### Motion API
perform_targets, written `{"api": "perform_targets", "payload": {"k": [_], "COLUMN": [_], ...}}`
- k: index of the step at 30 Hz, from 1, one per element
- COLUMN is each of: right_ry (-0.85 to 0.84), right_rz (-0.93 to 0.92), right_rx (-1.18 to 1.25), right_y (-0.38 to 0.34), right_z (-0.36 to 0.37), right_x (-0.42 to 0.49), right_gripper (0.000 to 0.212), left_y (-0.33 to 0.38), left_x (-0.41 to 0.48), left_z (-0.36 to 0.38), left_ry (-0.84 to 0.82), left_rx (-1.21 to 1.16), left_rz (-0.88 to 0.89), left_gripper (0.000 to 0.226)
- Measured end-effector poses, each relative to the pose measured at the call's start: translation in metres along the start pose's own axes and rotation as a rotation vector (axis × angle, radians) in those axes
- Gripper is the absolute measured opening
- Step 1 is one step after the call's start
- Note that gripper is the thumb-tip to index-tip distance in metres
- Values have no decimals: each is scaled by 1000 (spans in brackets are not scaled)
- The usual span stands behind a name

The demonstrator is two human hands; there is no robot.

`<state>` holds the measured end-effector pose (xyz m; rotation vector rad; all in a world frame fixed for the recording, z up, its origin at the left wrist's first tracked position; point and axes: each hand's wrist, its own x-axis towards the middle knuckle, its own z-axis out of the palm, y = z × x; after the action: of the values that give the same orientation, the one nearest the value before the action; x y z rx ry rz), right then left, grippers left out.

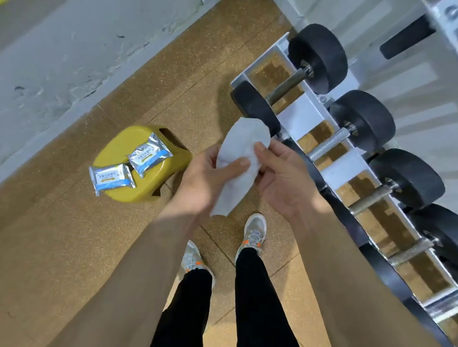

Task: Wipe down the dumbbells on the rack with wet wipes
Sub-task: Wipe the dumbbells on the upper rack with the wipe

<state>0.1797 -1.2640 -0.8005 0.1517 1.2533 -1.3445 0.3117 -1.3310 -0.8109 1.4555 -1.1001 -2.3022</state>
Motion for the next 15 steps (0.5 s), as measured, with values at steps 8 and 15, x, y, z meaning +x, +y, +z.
{"api": "perform_targets", "payload": {"k": [8, 15], "right_ry": [-136, -86], "right_rz": [1, -118], "right_rx": [115, 113], "right_y": [-74, -135], "right_z": [-24, -27], "right_x": [-44, -110], "right_gripper": [25, 19], "left_y": [60, 116], "left_x": [-15, -69], "left_z": [53, 115], "left_ry": [-303, -304], "left_rx": [70, 73], "left_rz": [-30, -50], "left_gripper": [40, 43]}}
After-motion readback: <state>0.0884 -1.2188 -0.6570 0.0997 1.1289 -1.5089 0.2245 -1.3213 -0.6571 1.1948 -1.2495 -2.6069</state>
